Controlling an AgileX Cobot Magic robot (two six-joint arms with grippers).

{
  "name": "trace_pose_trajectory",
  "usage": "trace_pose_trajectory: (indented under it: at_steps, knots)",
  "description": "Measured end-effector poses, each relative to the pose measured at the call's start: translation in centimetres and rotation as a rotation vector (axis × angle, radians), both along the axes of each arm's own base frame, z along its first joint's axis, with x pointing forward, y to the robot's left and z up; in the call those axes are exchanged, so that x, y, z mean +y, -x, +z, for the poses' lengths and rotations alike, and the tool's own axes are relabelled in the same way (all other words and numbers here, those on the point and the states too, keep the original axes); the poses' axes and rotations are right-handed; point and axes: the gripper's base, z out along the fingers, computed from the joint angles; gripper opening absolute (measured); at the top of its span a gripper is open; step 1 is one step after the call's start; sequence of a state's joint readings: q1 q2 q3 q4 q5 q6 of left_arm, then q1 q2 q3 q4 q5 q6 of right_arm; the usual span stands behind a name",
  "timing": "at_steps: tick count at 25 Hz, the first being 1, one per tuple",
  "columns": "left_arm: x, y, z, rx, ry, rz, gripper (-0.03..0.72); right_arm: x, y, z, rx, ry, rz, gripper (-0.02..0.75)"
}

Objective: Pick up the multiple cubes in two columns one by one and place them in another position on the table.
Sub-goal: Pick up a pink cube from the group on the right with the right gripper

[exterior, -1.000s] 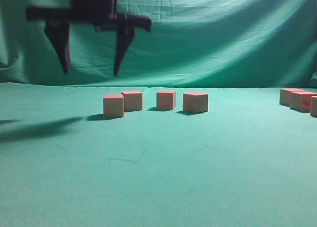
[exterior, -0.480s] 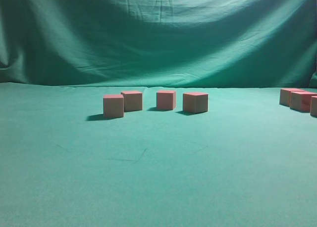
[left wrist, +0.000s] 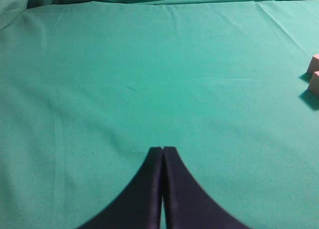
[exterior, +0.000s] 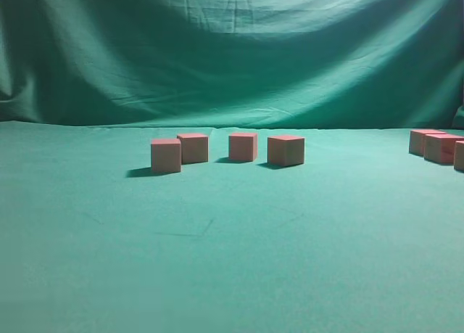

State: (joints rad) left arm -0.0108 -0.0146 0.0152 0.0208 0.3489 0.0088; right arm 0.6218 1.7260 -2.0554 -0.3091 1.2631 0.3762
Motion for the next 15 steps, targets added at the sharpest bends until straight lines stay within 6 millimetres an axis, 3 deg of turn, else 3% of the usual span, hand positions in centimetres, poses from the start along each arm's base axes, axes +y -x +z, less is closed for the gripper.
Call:
trace_pose_trajectory:
  at_steps: [3, 8, 12, 15]
  knots:
    - [0.0, 0.0, 0.0, 0.000, 0.000, 0.000, 0.000, -4.1, -0.2, -2.7, 0.097, 0.063, -0.103, 0.517]
    - [0.0, 0.0, 0.0, 0.000, 0.000, 0.000, 0.000, -9.7, -0.9, -9.7, 0.323, 0.167, -0.267, 0.517]
    - [0.0, 0.0, 0.0, 0.000, 0.000, 0.000, 0.000, -12.1, -0.5, -14.7, 0.460, 0.194, -0.320, 0.517]
    - [0.0, 0.0, 0.0, 0.000, 0.000, 0.000, 0.000, -12.8, -0.5, -16.9, 0.479, 0.165, -0.305, 0.517]
